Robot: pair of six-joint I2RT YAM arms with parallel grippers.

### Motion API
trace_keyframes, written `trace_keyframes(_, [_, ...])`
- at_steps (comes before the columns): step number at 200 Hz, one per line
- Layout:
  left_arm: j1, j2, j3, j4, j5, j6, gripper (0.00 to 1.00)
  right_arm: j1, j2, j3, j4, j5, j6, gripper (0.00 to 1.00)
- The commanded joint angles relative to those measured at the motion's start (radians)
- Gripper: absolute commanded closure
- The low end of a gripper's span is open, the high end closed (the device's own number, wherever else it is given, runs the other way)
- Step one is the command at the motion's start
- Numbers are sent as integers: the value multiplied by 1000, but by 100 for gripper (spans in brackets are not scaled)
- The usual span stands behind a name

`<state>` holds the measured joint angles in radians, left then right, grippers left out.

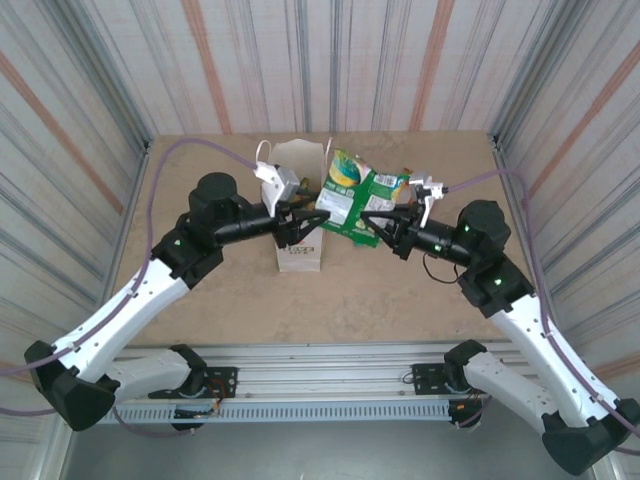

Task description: Place the snacks into the paper bag

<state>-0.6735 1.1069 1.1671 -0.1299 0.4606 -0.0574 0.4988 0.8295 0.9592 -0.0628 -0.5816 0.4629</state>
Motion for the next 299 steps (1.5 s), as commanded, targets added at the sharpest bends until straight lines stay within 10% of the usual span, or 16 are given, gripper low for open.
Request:
trace_keyframes(1, [24, -41, 85, -172, -195, -7, 39, 17, 57, 155, -224, 135, -18, 99])
trace_keyframes(74, [166, -52, 204, -397, -477, -106, 39, 209, 373, 573, -530, 500, 8, 100])
trace_keyframes(215, [333, 143, 196, -264, -297, -179, 40, 256, 891, 1097, -808, 597, 206, 99])
trace_keyframes(272, [339, 174, 205, -220, -226, -188, 96, 277, 1031, 1282, -977, 573, 245, 97])
trace_keyframes(299, [340, 160, 195, -196, -207, -188, 100, 280, 1060, 1299, -1003, 542, 275, 97])
